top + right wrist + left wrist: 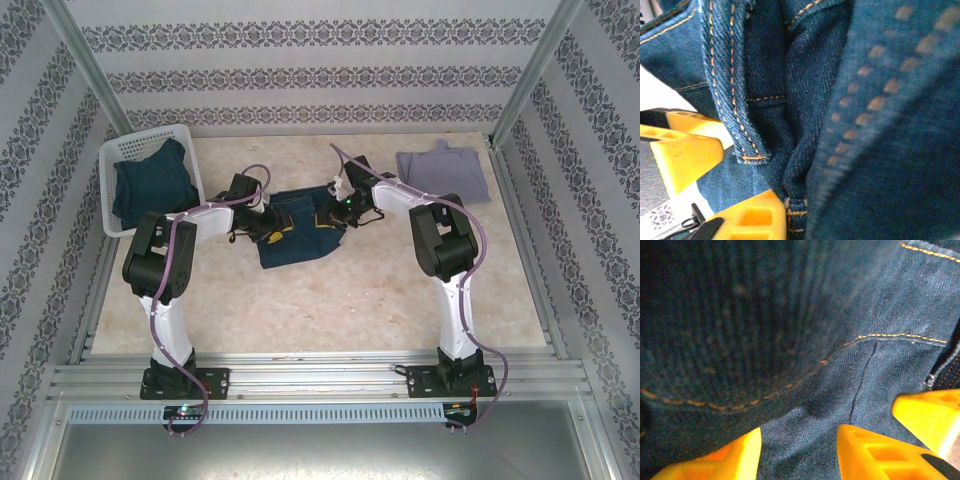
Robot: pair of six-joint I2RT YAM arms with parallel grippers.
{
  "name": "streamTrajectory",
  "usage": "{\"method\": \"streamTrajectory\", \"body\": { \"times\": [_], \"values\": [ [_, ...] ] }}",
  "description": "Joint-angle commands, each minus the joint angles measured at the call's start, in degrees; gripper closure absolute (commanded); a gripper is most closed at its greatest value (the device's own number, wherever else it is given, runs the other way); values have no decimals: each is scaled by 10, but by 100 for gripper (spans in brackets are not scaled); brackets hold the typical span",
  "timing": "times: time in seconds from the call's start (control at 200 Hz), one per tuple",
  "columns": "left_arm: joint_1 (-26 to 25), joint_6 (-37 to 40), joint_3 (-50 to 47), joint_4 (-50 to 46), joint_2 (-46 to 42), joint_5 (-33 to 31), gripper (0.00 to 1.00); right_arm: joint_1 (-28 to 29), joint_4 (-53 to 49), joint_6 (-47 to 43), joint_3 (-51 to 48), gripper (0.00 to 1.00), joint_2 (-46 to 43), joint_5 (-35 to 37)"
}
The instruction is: Fold and stack the skirts
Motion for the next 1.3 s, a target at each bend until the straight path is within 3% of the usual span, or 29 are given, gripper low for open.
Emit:
{"method": "streamTrajectory", "body": {
  "times": [0.0, 0.12, 0.345, 0.555, 0.649, 0.734, 0.969, 1.114, 1.294],
  "values": [
    [0, -4, -11, 2, 9, 2, 54, 14, -44, -14, 26, 99, 4, 69],
    [7, 7, -1, -27, -27, -4, 53, 15, -133, -78, 58, 100, -26, 209],
    [32, 28, 2, -74, -119, -67, 40, 11, -242, -256, 126, 100, -72, 458],
    [68, 19, -18, -92, -161, -133, 30, -9, -259, -352, 203, 100, -64, 574],
    [85, 14, -21, -109, -172, -161, 21, -27, -290, -366, 263, 100, -38, 596],
    [96, 16, -20, -129, -181, -194, 0, -46, -334, -372, 329, 100, -8, 608],
    [106, 20, -4, -180, -189, -247, 0, -112, -412, -403, 451, 100, 51, 586],
    [106, 14, 2, -207, -188, -262, 0, -165, -389, -416, 466, 100, 63, 559],
    [106, 9, 1, -239, -196, -287, 0, -215, -358, -436, 497, 100, 83, 471]
  ]
}}
